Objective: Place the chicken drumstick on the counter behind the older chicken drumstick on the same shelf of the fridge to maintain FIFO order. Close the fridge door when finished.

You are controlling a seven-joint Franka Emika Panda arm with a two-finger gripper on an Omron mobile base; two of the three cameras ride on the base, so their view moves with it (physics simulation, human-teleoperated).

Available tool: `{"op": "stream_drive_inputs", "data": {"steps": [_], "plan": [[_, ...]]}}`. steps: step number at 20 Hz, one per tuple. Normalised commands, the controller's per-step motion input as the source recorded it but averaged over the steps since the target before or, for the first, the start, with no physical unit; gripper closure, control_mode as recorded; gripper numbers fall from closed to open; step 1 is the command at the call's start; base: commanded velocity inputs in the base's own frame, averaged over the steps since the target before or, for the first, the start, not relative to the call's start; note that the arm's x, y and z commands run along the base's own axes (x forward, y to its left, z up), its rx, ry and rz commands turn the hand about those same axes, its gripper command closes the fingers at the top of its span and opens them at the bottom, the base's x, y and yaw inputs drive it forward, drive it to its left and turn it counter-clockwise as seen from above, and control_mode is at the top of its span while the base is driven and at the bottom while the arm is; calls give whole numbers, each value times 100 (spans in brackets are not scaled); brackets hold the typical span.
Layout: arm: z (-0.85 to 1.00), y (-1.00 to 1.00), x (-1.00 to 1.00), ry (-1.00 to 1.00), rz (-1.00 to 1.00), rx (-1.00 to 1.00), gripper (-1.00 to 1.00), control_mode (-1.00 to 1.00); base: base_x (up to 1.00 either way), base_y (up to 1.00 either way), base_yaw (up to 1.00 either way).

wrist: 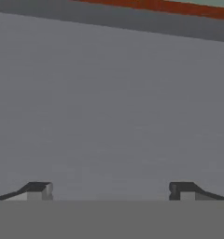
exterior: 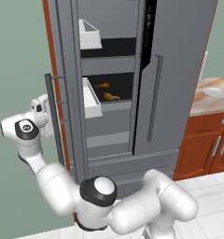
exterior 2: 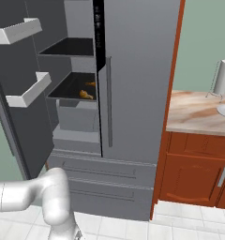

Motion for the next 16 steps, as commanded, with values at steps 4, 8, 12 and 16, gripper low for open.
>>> {"op": "stream_drive_inputs", "data": {"steps": [4, 8, 12, 16], "plan": [[0, -100, -22, -12, -1, 13, -100, -100, 0, 0, 0], [0, -100, -44, -21, 0, 13, -100, -100, 0, 0, 0], [0, -100, -23, -16, 0, 14, -100, -100, 0, 0, 0], [0, -100, 0, -6, 0, 17, -100, -100, 0, 0, 0]]}}
